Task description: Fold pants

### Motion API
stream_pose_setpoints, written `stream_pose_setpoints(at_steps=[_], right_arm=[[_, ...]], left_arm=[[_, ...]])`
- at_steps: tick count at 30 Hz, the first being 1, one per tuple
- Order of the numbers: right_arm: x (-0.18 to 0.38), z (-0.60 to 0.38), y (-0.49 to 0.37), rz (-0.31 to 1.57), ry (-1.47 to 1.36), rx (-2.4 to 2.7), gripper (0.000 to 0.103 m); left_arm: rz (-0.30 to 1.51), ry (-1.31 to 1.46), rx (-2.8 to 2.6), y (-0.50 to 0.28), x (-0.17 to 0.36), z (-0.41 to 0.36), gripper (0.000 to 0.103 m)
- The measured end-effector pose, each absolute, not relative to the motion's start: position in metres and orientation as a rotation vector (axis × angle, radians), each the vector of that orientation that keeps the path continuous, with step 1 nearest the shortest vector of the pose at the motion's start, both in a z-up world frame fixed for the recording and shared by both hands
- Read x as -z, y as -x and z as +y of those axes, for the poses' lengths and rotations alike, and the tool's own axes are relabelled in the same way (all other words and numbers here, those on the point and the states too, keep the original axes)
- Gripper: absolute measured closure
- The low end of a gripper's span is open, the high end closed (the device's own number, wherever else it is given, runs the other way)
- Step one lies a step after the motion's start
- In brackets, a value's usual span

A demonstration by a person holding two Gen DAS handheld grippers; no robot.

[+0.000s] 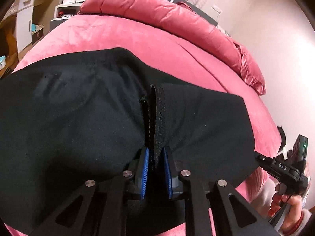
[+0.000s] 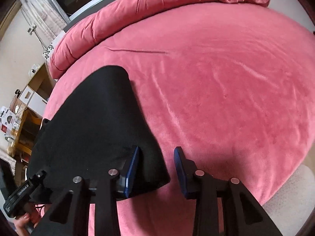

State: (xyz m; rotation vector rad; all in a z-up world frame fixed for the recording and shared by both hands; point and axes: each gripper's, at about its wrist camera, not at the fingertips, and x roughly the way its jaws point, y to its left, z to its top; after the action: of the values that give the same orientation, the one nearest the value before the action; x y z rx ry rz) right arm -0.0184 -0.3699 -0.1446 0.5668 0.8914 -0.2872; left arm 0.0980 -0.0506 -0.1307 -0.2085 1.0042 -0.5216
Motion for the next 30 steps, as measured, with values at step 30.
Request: stream_pose_setpoints(at_steps=[30], right_arm=[[0.128, -0.256, -0.025, 0.653, -0.101, -0.036, 0.06]], left_arm=[[0.823, 0.369, 0.242, -0.063, 0.097, 0.071, 0.063]])
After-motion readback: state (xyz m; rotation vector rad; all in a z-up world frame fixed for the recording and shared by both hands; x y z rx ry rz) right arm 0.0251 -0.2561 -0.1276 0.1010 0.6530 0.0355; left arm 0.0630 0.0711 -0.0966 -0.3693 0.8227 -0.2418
